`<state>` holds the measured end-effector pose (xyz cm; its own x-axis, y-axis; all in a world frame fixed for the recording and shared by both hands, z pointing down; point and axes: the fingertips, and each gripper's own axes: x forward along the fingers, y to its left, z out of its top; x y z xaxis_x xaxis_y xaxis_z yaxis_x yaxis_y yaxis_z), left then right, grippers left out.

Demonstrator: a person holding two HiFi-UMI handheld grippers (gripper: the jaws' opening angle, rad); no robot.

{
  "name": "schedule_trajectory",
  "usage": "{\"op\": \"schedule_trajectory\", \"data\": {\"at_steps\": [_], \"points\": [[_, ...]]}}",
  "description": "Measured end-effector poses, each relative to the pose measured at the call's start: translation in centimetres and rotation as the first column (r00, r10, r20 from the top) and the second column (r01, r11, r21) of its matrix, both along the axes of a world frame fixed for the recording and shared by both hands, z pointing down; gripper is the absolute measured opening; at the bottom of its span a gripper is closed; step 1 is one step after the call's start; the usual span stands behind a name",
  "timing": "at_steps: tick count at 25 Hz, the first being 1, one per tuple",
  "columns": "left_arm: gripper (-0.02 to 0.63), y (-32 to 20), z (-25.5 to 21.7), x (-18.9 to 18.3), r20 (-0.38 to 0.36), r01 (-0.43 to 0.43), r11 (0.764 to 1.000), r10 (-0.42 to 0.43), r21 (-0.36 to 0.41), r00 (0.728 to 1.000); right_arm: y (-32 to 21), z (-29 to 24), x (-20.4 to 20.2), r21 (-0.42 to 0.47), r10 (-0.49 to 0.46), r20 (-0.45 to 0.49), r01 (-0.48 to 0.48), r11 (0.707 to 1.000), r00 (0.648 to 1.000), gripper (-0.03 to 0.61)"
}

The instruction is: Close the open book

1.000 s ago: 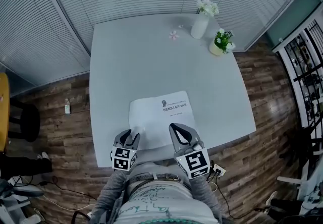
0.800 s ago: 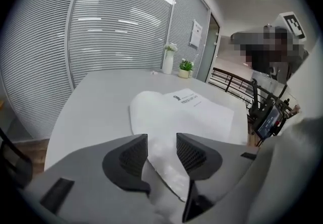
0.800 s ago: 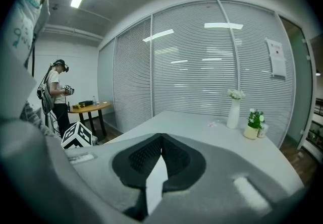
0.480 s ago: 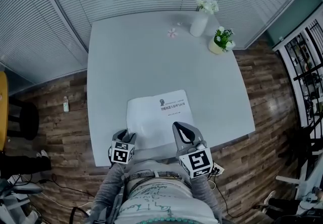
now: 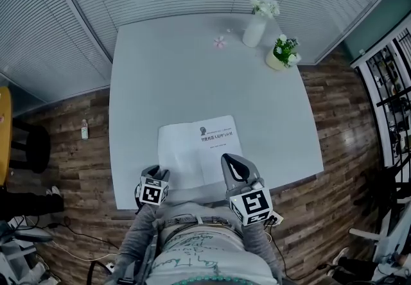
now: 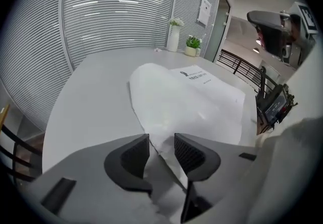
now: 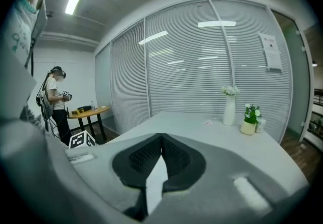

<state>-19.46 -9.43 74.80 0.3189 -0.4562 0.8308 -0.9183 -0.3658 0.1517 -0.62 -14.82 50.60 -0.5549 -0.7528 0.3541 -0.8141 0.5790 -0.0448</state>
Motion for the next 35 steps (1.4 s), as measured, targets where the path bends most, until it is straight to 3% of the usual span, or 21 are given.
{"op": "schedule_trajectory", "data": {"at_steps": [2,13,35], "points": [[0.132,-0.1,-0.2,0.7,-0.008,0.004,1.0,-0.004,-0.003,1.0,-0.3,0.1,0.5,-0.002,-0.012,0.003,0.012,1.0,1.0,0.002],[0.092,-1.1,-1.2,5.0,-0.045,0.042,0.999,-0.042,0.002,0.998,-2.6,-0.1,3.3,-0.009,-0.094,-0.01,0.093,0.996,0.996,0.0],[0.092,-4.9,-4.5,15.6,-0.227,-0.108,0.991,0.124,0.08,0.966,-3.6,-0.1,5.9,-0.014,-0.046,0.028,0.046,0.999,0.999,0.002]]}}
